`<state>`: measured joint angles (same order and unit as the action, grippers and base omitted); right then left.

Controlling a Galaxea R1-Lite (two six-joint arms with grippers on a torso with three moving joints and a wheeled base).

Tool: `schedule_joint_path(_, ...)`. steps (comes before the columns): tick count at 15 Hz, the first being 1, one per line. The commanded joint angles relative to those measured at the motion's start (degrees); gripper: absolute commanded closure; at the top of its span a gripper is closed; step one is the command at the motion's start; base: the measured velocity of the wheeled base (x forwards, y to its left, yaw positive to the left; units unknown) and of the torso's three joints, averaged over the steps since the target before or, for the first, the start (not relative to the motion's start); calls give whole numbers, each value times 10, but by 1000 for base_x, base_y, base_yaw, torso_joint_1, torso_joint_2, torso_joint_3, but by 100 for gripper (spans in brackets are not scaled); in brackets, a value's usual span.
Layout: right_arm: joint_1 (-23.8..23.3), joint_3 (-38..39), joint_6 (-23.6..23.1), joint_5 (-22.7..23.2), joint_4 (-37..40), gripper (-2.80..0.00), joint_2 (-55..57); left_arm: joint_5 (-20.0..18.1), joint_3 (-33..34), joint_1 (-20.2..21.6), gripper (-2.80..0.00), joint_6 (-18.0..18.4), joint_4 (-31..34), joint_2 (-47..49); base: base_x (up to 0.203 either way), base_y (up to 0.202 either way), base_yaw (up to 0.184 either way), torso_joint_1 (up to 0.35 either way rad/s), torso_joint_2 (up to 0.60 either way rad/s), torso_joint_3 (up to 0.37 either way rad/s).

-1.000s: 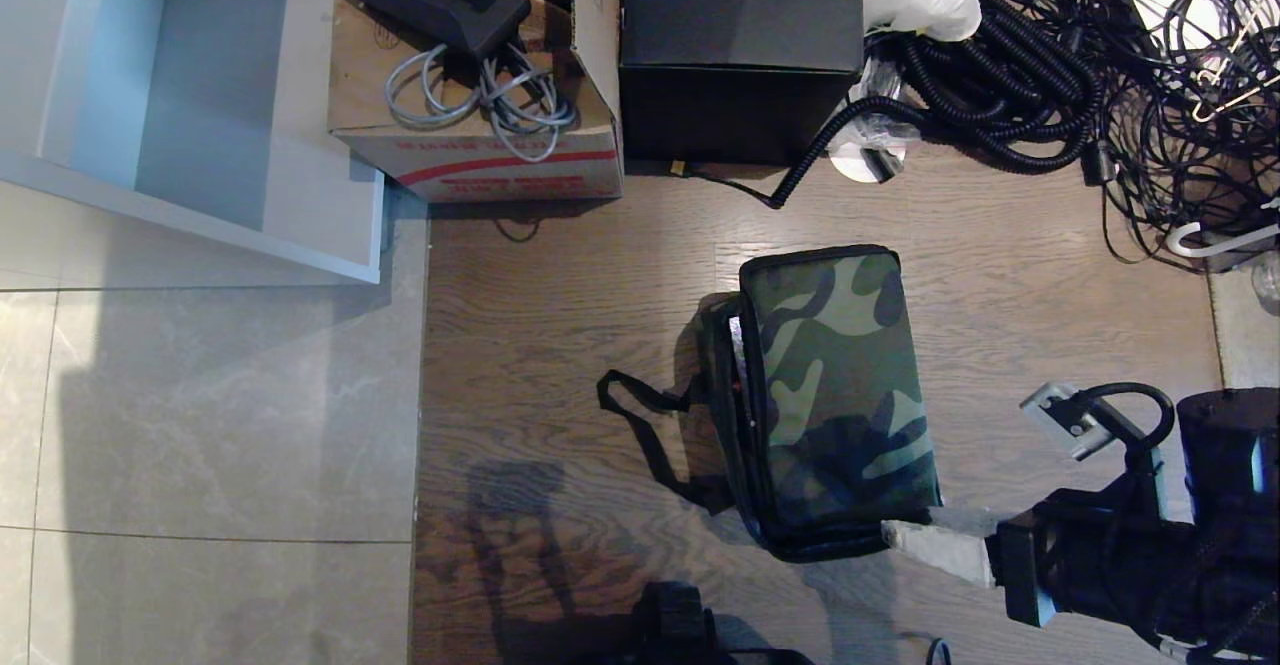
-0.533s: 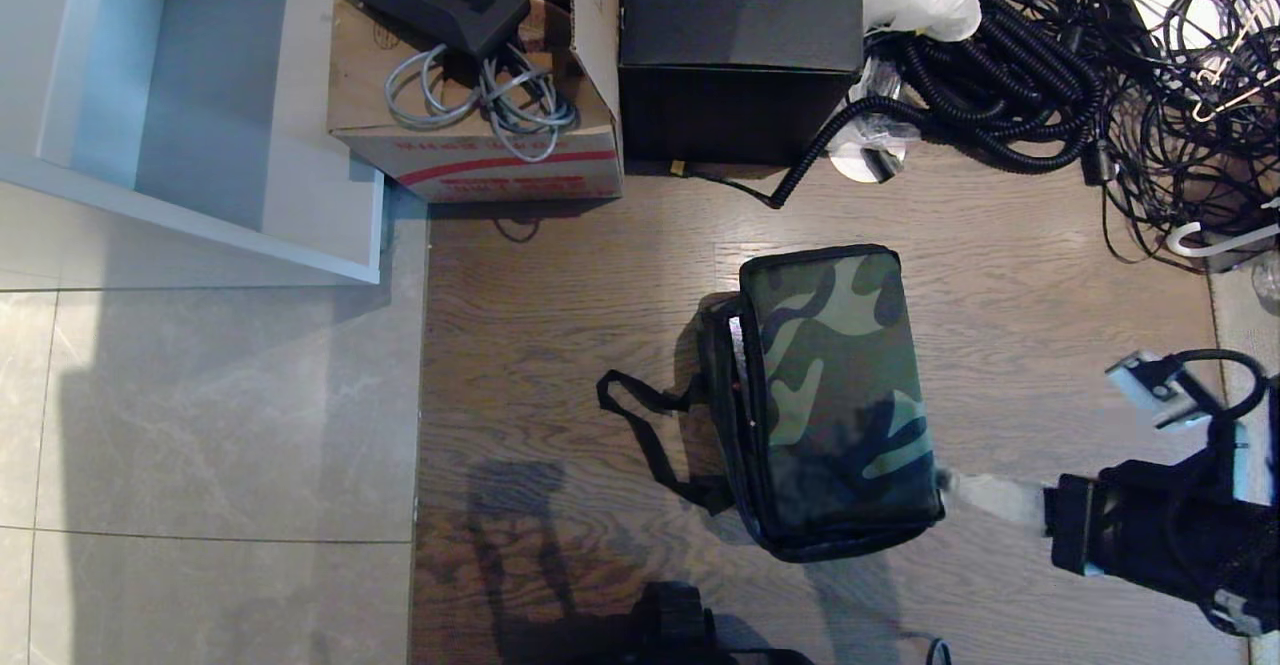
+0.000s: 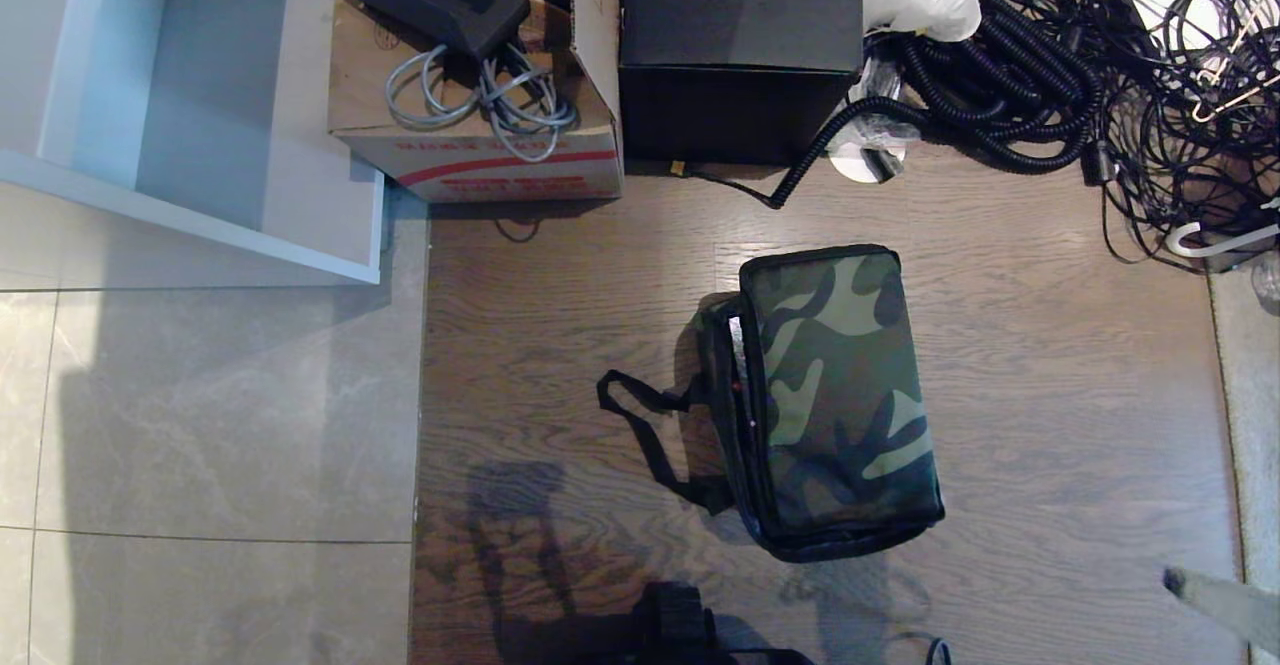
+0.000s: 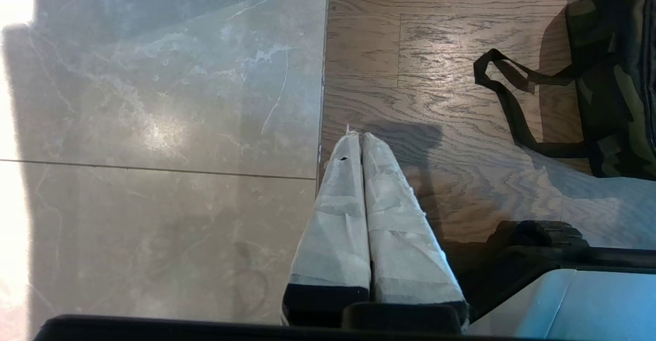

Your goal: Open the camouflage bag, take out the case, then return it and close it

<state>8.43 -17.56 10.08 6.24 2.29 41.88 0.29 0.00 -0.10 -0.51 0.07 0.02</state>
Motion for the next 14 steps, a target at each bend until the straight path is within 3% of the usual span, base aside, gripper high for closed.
schedule_joint_path(1,-32,25,-46,-21,49,0,-175,0,0,0,0,0,0,0,0,0,0,0,0,0)
schedule_joint_path(4,-85,112,-112,-39,52,0,-277,1,0,0,0,0,0,0,0,0,0,0,0,0)
schedule_joint_path(6,-92,153,-138,-39,4,0,-309,0,0,0,0,0,0,0,0,0,0,0,0,0)
schedule_joint_path(8,-92,171,-216,-33,-52,0,-316,0,0,0,0,0,0,0,0,0,0,0,0,0)
schedule_joint_path(14,-87,172,-170,-28,-52,0,-361,1,0,0,0,0,0,0,0,0,0,0,0,0)
